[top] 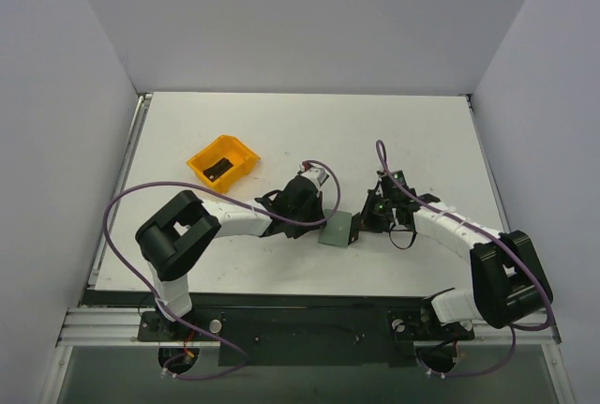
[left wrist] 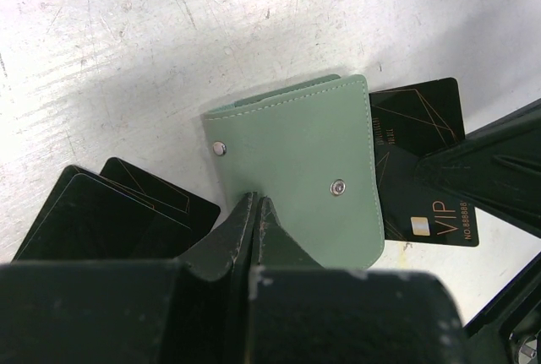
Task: Put the credit cards into the card holder
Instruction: Open the card holder at the center of the board.
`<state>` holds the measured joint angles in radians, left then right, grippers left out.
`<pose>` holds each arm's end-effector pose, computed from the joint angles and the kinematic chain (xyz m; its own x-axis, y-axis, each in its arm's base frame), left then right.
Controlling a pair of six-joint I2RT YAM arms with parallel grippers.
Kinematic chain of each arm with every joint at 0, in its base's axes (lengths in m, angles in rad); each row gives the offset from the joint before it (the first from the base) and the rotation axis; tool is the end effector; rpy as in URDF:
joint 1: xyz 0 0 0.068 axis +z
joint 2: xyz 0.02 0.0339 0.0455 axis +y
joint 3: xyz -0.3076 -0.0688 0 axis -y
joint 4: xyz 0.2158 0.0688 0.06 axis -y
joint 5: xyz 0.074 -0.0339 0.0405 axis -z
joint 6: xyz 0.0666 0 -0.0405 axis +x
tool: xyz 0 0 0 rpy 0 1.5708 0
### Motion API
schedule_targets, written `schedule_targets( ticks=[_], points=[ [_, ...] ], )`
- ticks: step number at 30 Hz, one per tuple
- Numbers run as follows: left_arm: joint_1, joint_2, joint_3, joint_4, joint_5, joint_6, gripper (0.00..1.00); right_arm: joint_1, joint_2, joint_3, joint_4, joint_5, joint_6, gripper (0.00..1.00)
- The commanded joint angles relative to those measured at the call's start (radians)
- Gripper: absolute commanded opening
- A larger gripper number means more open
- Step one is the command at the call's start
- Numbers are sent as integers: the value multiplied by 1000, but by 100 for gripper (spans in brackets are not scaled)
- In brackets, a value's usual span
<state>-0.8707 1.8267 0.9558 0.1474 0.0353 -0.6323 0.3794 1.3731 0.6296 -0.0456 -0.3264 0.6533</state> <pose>0.2483 -0.2983 0.1916 -0.8058 0.0398 -0.5908 0.3782 0.8023 -0.4618 0.2295 0.1145 0.2159 -0.8643 0.2752 -0.4211 -0.0445 0.7920 0.6089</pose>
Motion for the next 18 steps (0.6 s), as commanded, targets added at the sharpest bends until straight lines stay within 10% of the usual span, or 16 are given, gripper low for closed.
schedule_targets(
  ticks=[1, 18],
  points=[
    [-2, 29, 15, -6, 14, 3, 0, 1, 0, -10, 36, -39, -9, 0],
    [-1, 11, -9, -2, 15, -26, 0, 10, -141, 5, 79, -126, 0, 0]
  ],
)
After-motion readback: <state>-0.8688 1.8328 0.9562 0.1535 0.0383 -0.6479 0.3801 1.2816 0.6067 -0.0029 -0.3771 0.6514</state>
